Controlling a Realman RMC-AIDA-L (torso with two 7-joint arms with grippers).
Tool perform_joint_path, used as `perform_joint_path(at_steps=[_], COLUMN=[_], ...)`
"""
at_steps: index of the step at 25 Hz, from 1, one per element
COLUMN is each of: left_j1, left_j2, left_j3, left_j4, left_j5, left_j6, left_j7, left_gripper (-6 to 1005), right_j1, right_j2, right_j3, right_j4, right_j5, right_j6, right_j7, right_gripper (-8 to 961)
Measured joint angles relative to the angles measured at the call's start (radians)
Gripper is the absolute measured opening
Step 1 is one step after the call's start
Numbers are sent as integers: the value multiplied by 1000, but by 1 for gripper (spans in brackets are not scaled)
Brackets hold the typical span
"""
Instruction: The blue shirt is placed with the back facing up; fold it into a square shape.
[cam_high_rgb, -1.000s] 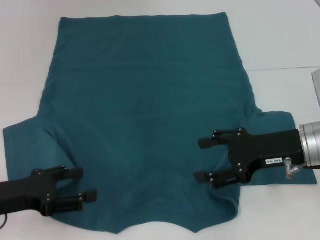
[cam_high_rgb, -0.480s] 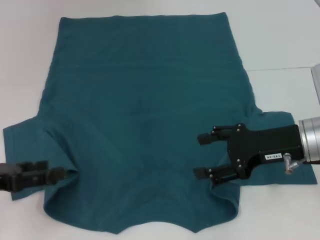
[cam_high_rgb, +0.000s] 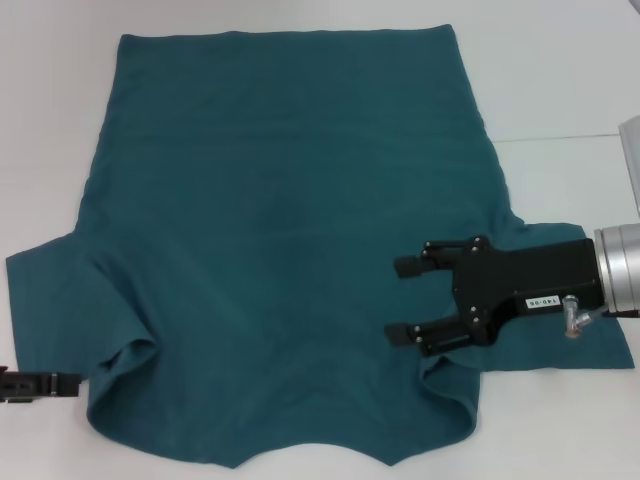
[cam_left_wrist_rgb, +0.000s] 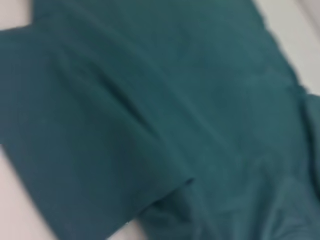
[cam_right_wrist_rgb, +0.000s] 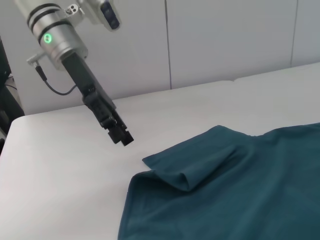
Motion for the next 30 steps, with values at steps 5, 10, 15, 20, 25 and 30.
perform_joint_path(at_steps=[5, 10, 15, 20, 25, 30], left_j1=[-1, -2, -1, -3, -5, -10], left_j2=[-7, -27, -47, -56, -59, -63], left_j3=[20, 82, 150, 161, 167, 174], left_j4=[1, -7, 0, 0, -5, -6], left_j5=[21, 87, 144, 150, 151, 174], left_j6=[-61, -161, -234, -272, -297, -313], left_j7=[-22, -45, -81, -90, -103, -121], left_gripper=[814, 809, 805, 800, 795, 790], right_j1=[4, 6, 6, 5, 5, 6], right_j2=[1, 1, 2, 3, 3, 5], right_j3=[0, 1, 0, -1, -1, -1], right_j4=[0, 0, 0, 0, 0, 0], right_j5=[-1, -1, 0, -1, -1, 1], right_j6=[9, 18, 21, 22, 22, 22], right_j7=[-3, -4, -2, 0, 0, -1], right_gripper=[916, 916, 916, 916, 915, 915])
